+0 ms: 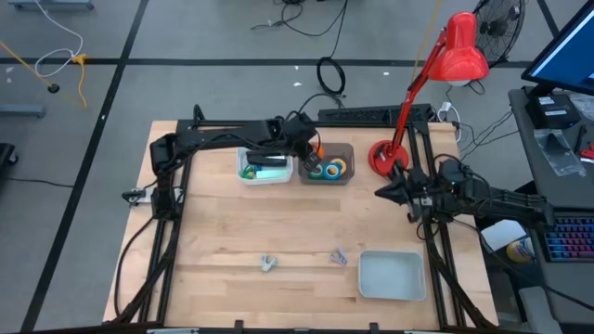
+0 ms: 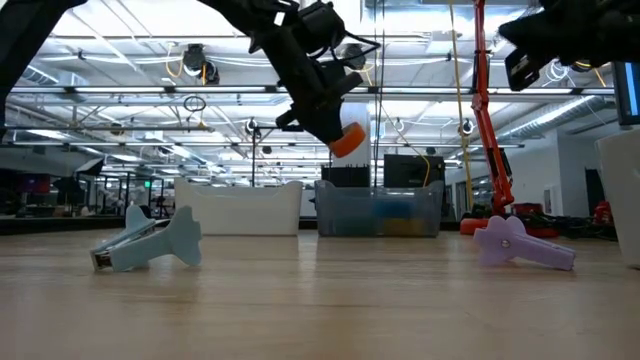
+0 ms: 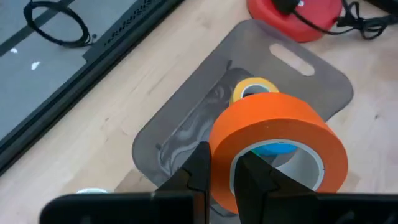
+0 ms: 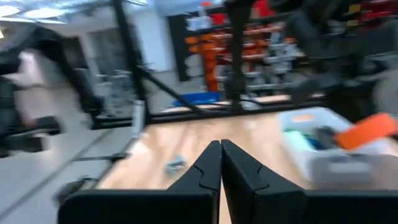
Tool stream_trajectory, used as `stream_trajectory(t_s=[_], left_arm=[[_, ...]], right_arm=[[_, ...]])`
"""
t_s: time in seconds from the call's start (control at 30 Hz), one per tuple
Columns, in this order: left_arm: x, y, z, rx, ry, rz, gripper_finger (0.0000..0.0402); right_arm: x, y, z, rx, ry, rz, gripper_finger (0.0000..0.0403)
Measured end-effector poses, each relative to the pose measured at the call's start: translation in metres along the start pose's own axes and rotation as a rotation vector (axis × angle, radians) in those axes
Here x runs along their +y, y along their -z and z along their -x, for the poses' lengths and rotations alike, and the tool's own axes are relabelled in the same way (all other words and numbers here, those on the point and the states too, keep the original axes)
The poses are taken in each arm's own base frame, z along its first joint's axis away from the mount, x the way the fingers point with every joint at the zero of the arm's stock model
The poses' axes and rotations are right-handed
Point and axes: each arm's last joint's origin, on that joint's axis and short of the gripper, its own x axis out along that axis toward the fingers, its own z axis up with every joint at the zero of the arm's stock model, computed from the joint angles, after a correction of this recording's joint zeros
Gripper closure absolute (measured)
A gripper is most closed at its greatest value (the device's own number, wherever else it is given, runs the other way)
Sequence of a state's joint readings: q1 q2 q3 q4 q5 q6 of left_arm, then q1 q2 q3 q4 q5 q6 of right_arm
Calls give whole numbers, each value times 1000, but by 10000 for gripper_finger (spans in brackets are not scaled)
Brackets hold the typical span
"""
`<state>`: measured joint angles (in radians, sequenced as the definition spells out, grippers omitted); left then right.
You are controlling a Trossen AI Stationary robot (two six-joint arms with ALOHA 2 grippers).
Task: Pick and place Stapler, Stapler remover, tape
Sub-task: Put the orange tape into the black bin
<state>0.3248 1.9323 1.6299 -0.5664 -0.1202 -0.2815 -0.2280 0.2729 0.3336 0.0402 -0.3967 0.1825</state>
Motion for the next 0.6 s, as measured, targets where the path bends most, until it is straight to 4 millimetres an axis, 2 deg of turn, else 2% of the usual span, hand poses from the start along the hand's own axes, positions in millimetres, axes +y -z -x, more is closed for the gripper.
stream_trajectory(t_s=[0.27, 0.47, 0.6], left_arm=[[-3, 5, -10, 54, -7, -54, 363], [-12, -17, -17, 56, -7, -132, 363], [-13, -19, -30, 186, -62, -204, 363]], right_arm=[[-6, 4, 1, 28, 199, 88, 399], [-11, 8, 2, 63, 354, 134, 399], [-12, 10, 2, 86, 361, 147, 399]])
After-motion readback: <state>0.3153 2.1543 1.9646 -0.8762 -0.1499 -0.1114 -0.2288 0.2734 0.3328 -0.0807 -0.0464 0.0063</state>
